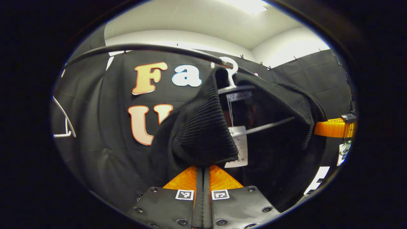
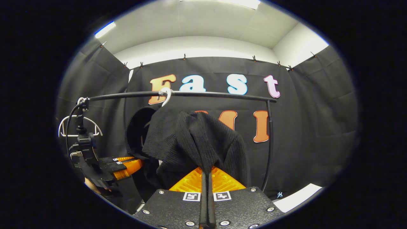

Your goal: Grasp the clothes on the hanger with both hands and then place them into the laundry hamper below.

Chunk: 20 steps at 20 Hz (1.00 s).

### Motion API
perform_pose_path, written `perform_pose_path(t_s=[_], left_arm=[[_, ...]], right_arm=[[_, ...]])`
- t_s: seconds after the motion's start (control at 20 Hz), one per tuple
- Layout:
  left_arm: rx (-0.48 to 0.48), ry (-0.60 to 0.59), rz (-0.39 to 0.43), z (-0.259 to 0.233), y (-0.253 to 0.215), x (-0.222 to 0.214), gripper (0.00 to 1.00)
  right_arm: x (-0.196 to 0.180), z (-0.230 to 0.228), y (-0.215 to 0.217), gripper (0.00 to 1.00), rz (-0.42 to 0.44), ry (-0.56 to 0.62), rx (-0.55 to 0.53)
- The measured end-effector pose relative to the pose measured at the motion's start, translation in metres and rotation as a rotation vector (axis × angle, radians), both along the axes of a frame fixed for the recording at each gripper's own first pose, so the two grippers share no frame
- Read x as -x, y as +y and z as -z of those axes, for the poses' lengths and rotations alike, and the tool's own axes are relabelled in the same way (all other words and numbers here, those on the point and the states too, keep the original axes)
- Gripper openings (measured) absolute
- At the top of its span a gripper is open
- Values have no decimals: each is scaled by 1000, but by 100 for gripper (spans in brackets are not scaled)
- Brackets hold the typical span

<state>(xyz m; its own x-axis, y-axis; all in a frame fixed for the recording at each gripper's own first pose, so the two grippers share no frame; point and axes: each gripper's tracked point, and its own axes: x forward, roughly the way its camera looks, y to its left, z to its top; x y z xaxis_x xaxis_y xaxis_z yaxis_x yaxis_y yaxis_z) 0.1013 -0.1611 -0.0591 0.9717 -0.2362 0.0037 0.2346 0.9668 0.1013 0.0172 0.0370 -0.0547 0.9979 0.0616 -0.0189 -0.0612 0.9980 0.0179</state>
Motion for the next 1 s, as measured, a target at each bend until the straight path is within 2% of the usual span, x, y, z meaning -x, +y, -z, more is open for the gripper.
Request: perform_pose_path(t_s=[0.05,0.15,0.3,0.35,0.4,0.5,0.65,0.85,0.95,1.0], left_arm=[[4,-12,-15,-13,0,4,4],[14,-34,-50,-35,7,10,6],[21,-79,-115,-62,53,11,7],[28,-93,-133,-71,65,13,7],[35,-109,-154,-79,76,13,6],[40,-137,-202,-98,101,10,7],[40,-161,-260,-116,131,4,4],[-25,-266,-385,-157,176,7,6],[-15,-253,-352,-153,167,2,9],[-7,-231,-314,-145,156,2,6]], right_arm=[[4,-10,-1,0,4,-13,11],[10,-31,-6,0,11,-40,38],[18,-64,-15,0,32,-87,84],[19,-75,-19,7,35,-102,96],[19,-84,-21,0,32,-107,95],[16,-91,-27,0,28,-94,79],[1,-104,-54,0,72,-93,125],[-21,-103,-77,0,97,-63,99],[-29,-111,-89,0,113,-71,75],[-31,-114,-88,0,110,-73,63]])
